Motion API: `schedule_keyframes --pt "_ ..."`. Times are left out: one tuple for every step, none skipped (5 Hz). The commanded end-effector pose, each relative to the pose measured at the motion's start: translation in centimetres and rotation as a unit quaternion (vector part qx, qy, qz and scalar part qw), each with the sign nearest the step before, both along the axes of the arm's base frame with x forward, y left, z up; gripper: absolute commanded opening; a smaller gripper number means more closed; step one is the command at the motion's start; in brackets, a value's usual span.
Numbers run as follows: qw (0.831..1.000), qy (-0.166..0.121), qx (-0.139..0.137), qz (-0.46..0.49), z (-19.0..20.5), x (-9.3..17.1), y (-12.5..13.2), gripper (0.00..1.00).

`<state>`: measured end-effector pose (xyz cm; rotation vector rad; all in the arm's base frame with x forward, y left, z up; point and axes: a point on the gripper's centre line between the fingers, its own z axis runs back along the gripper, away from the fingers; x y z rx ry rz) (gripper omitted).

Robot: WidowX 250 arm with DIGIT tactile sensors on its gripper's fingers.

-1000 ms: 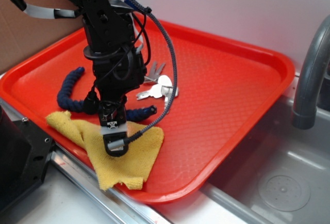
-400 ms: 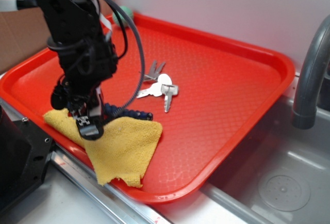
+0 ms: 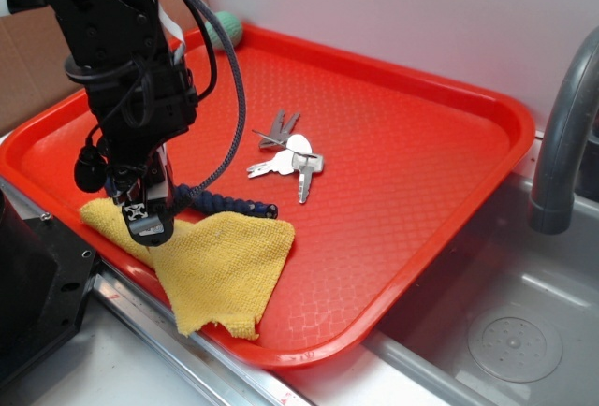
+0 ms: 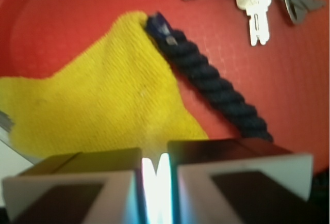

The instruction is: Grab the yellow cloth.

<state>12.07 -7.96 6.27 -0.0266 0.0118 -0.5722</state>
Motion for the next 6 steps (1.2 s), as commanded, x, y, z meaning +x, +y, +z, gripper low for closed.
schedule_keyframes --pt "0.999 -0.003 -0.010 -0.041 -2.7 0.4 -0.7 1.00" --pt "0.998 -0.003 -0.005 -0.060 -3.2 0.0 -1.9 1.00" --pt "0.998 -0.013 -0.043 -0.054 -2.1 -0.1 -2.0 1.00" --pt "0.999 -0.002 -0.010 -0.053 -3.6 0.3 -1.7 1.00" --pt "0.998 0.018 0.003 -0.055 -4.9 0.8 -1.3 1.00" --pt "0.998 0.033 0.017 -0.053 -5.8 1.1 -1.0 1.00"
